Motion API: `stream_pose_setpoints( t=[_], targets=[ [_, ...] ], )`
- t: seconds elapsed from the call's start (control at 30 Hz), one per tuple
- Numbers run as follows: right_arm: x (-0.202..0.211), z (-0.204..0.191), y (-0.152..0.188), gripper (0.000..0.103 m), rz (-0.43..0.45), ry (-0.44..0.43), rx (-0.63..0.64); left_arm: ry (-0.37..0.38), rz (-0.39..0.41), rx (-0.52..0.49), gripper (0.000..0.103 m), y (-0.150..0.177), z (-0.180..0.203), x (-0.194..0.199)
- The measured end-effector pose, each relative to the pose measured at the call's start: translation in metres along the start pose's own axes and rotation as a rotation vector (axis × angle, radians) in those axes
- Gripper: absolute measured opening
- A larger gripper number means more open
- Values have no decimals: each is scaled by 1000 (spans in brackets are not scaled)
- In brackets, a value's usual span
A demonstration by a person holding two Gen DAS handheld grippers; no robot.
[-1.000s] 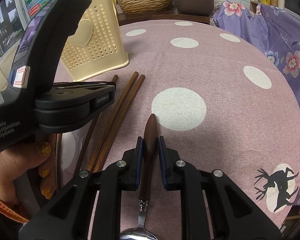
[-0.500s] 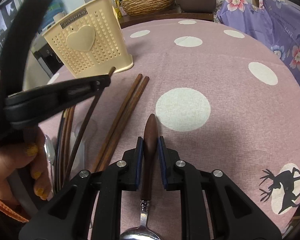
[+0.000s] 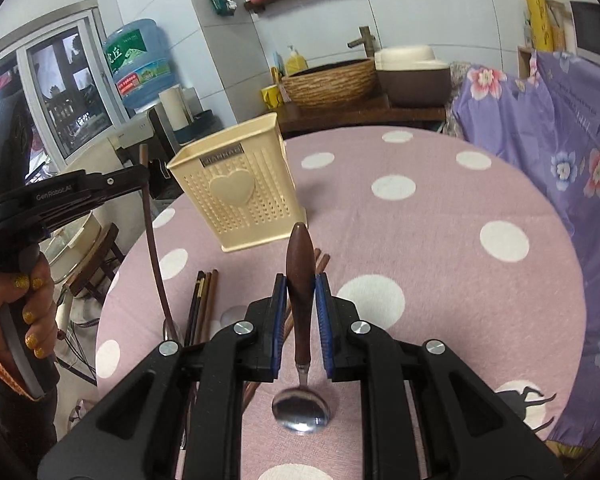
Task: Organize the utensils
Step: 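Carry the chopstick in the left tool and spoon in the right tool toward the beige holder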
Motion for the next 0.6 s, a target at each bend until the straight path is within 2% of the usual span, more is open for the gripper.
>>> stream_pose_setpoints(
  t=[0.27, 0.3, 0.33, 0.6],
  targets=[
    [11, -7, -10, 15, 17, -6, 12, 1, 35, 1, 8, -4, -4, 12],
    [12, -8, -11, 3, 21, -6, 15, -2, 40, 1, 8, -5, -5, 13],
    [14, -9, -12, 1, 24, -10, 16, -3, 46, 3, 8, -5, -7, 16],
    [2, -11, -23, 1, 27, 1, 23, -2, 43, 13, 8, -7, -14, 15]
  ],
)
Point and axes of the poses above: each gripper's, at about its wrist camera, not at the fingertips, and x roughly against the way its jaws point, z to its right, y to its underside, the point moved 3 cm from there along -x, roughly the way its jaws point, and after that the axes turned 8 degrees about -x, right-handed, at the moved point
